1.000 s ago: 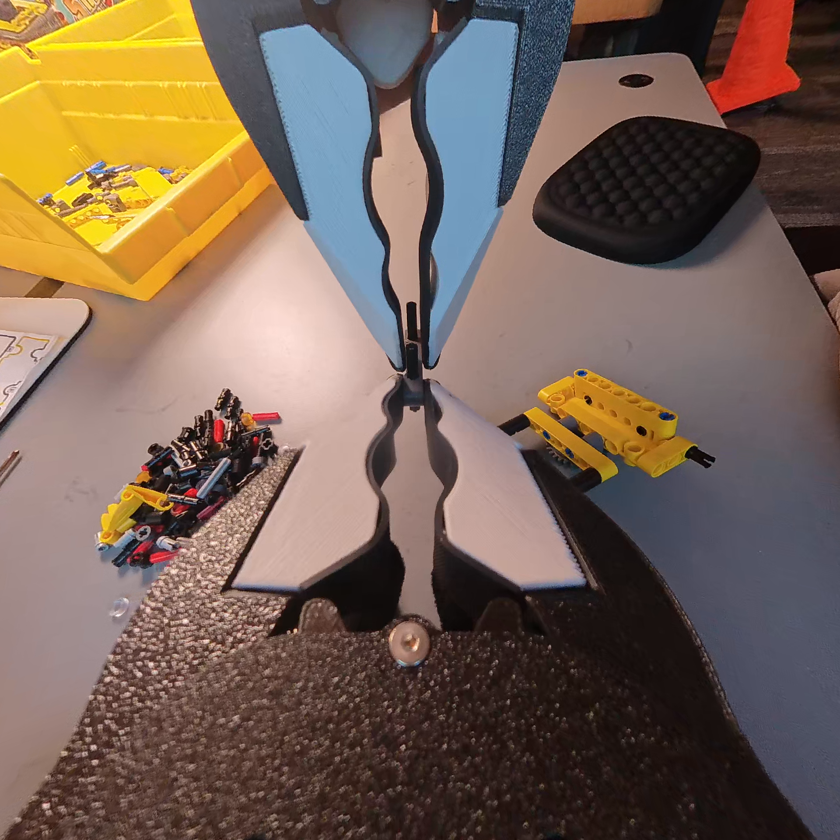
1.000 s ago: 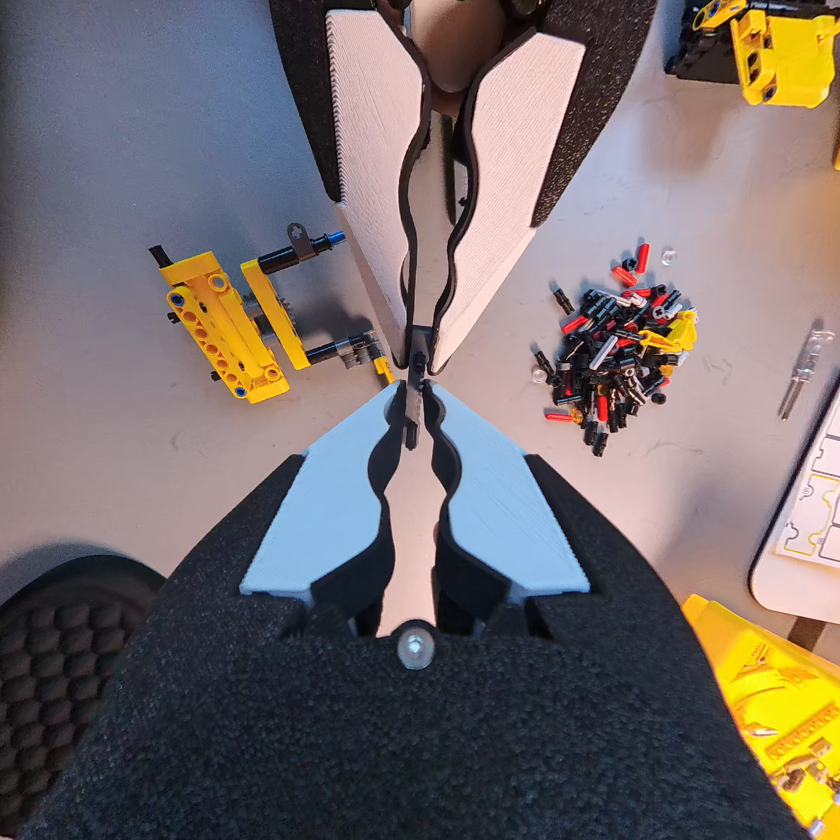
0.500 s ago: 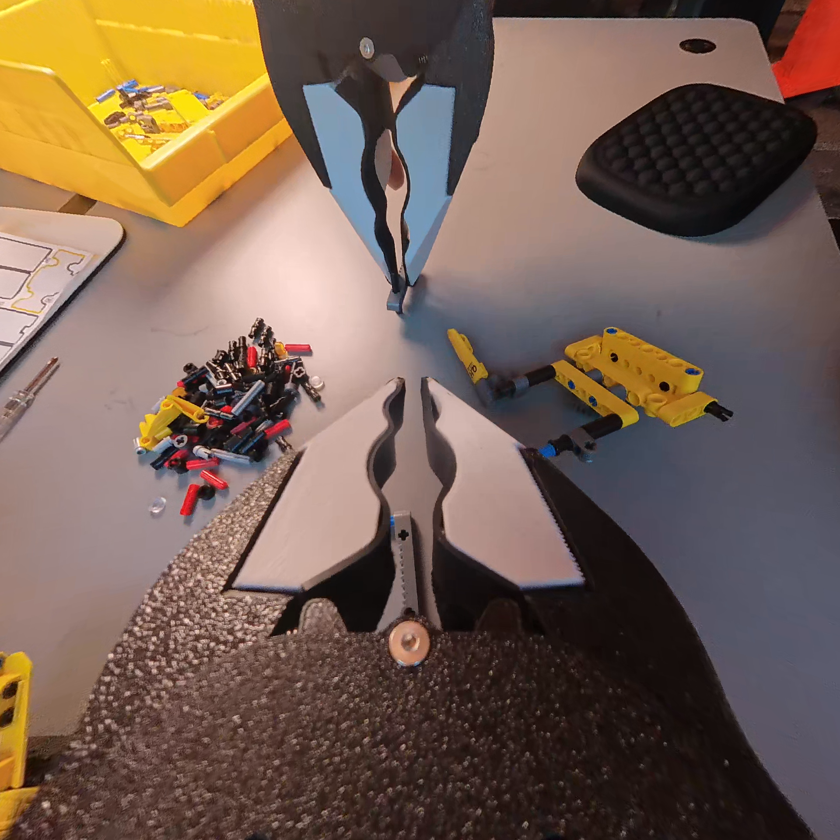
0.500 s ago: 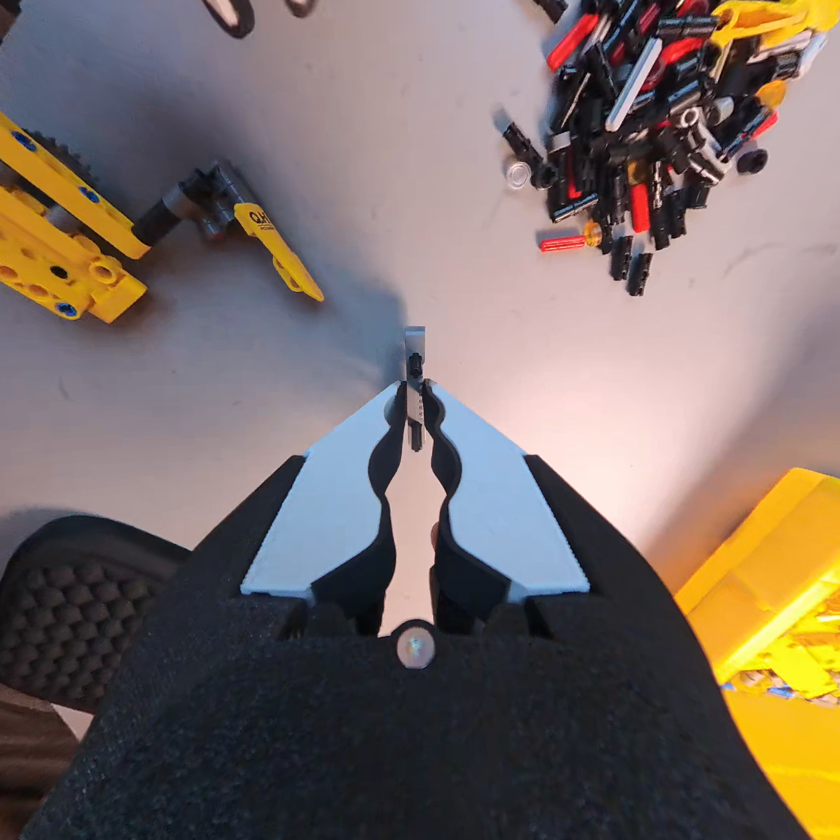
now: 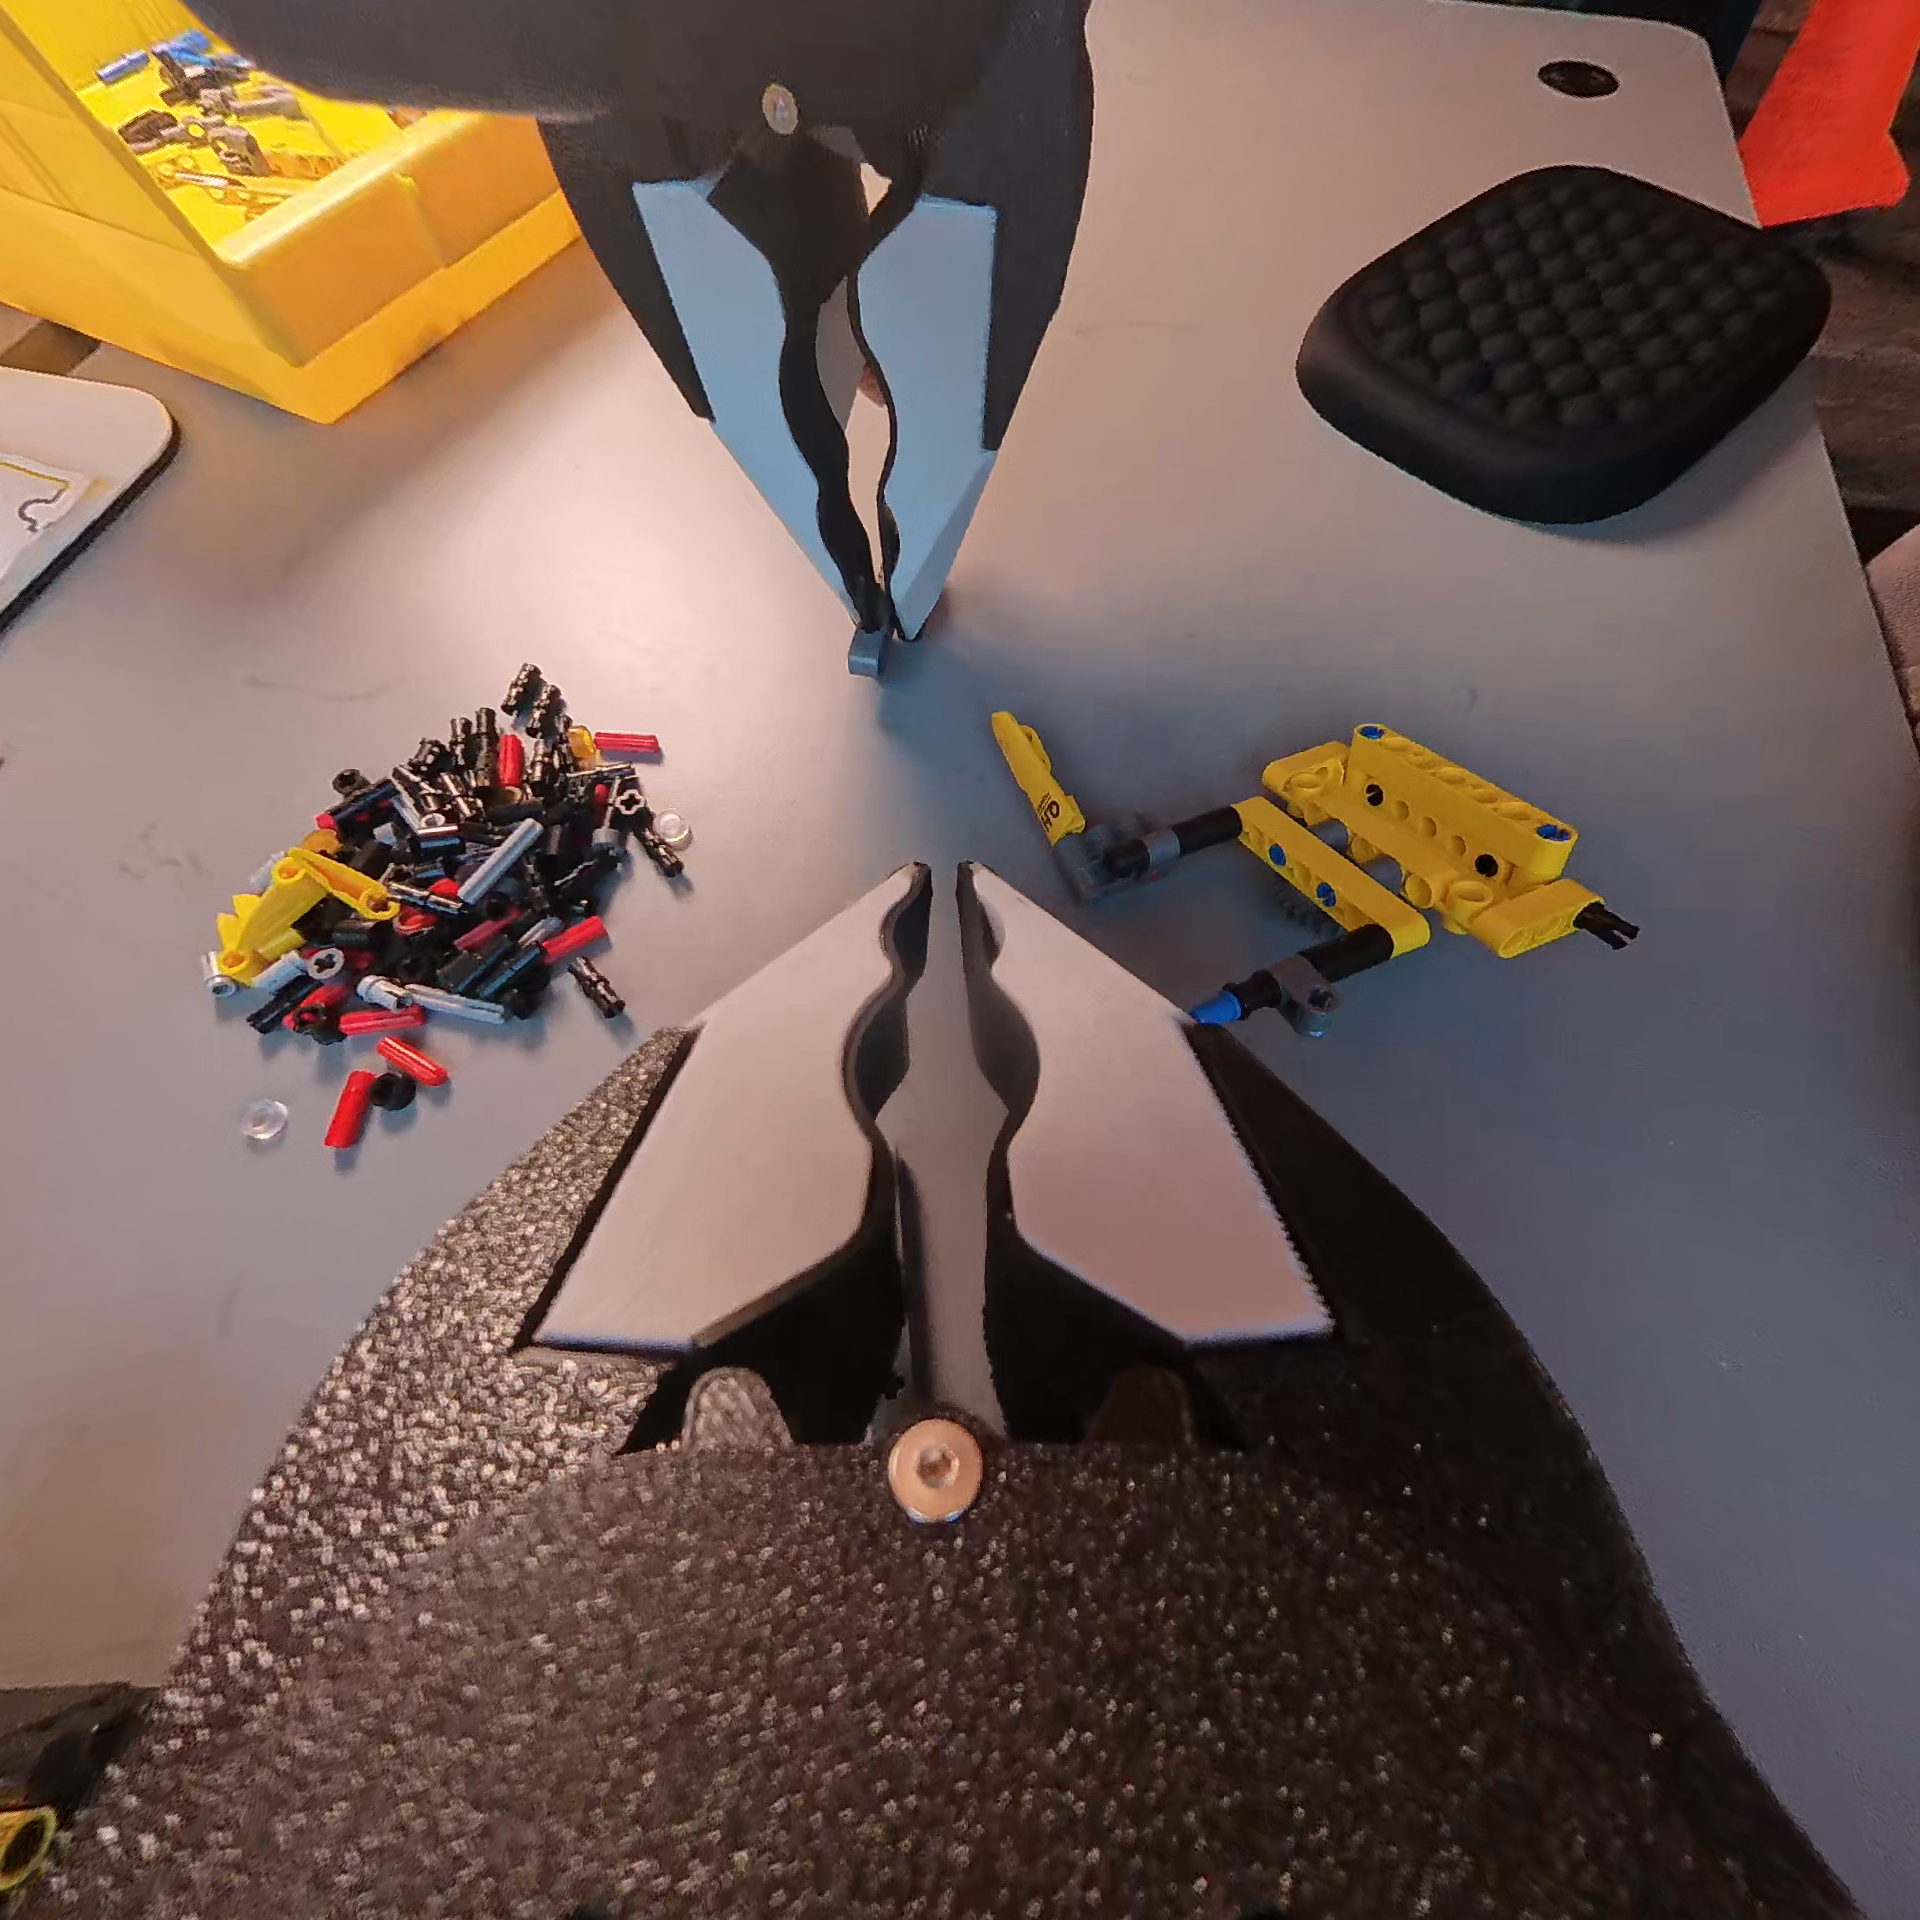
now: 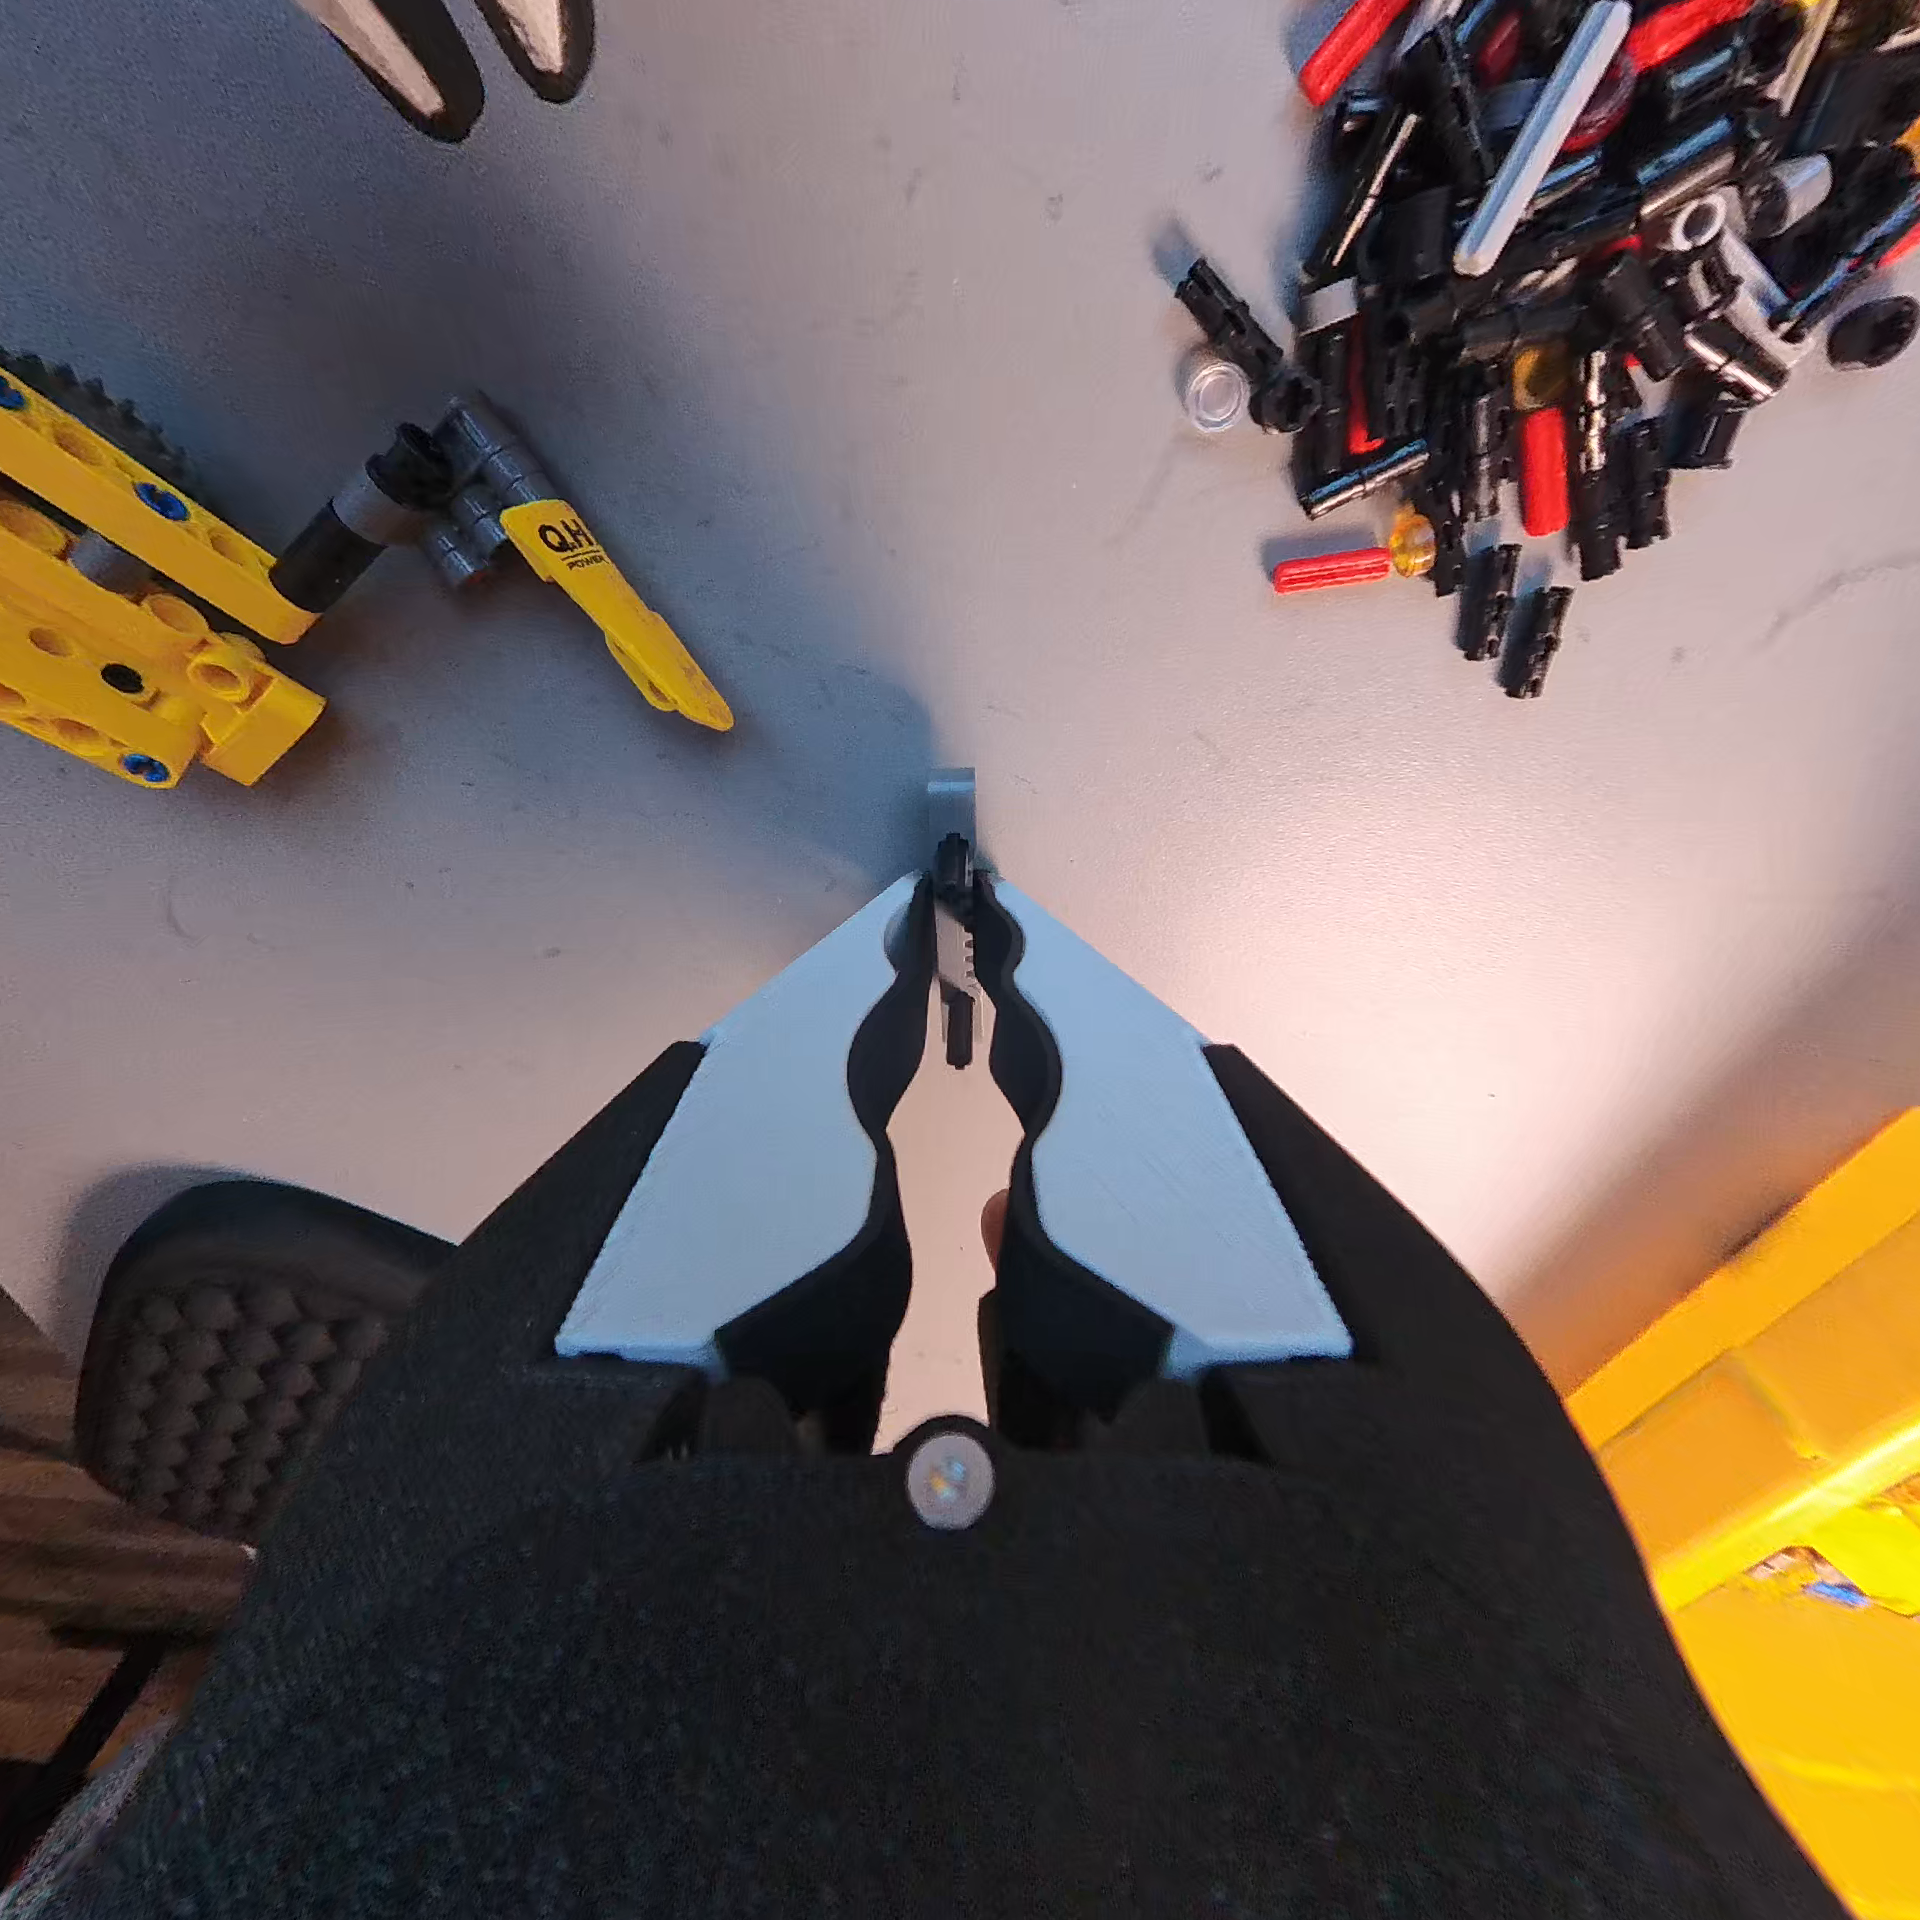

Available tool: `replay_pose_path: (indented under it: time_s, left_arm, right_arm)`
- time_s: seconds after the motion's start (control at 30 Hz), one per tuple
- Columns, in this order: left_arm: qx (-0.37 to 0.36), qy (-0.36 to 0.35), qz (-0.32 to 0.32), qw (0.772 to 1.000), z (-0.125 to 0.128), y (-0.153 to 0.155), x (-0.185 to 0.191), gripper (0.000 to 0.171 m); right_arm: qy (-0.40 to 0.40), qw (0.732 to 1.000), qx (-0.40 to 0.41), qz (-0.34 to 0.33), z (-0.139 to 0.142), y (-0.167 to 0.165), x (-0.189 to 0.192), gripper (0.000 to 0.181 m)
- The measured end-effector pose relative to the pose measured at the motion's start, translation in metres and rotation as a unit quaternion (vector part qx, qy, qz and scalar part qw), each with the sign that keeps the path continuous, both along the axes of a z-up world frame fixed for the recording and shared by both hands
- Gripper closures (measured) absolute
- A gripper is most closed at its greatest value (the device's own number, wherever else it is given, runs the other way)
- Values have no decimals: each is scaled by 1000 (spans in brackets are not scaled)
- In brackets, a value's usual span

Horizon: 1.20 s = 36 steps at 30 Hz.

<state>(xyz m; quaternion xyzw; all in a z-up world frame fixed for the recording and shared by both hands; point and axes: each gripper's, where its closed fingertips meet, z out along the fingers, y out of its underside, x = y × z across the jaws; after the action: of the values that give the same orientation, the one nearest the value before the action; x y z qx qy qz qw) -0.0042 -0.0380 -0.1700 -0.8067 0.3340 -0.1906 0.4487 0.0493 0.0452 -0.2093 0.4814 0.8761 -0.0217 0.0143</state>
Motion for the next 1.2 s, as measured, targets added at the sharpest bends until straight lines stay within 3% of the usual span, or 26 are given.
replay_pose_path:
  time_s: [0.23,0.43,0.53,0.77,0.9,1.2]
  left_arm:
    - [5,2,10,1000,1,4,1,160]
    - [15,-22,5,1000,9,29,24,153]
    - [21,-6,-8,1000,7,35,31,163]
    - [-14,51,-34,998,-15,42,37,165]
    - [-32,69,-40,996,-24,46,38,164]
    - [-53,88,-50,993,-34,45,39,165]
  right_arm:
    - [27,1000,3,1,0,1,-1,176]
    - [94,994,-61,12,26,-33,-17,176]
    - [109,991,-79,23,34,-44,-21,176]
    - [109,991,-62,41,29,-33,-11,167]
    - [127,989,-60,44,28,-32,-11,180]
    - [120,990,-61,35,16,-31,-12,181]
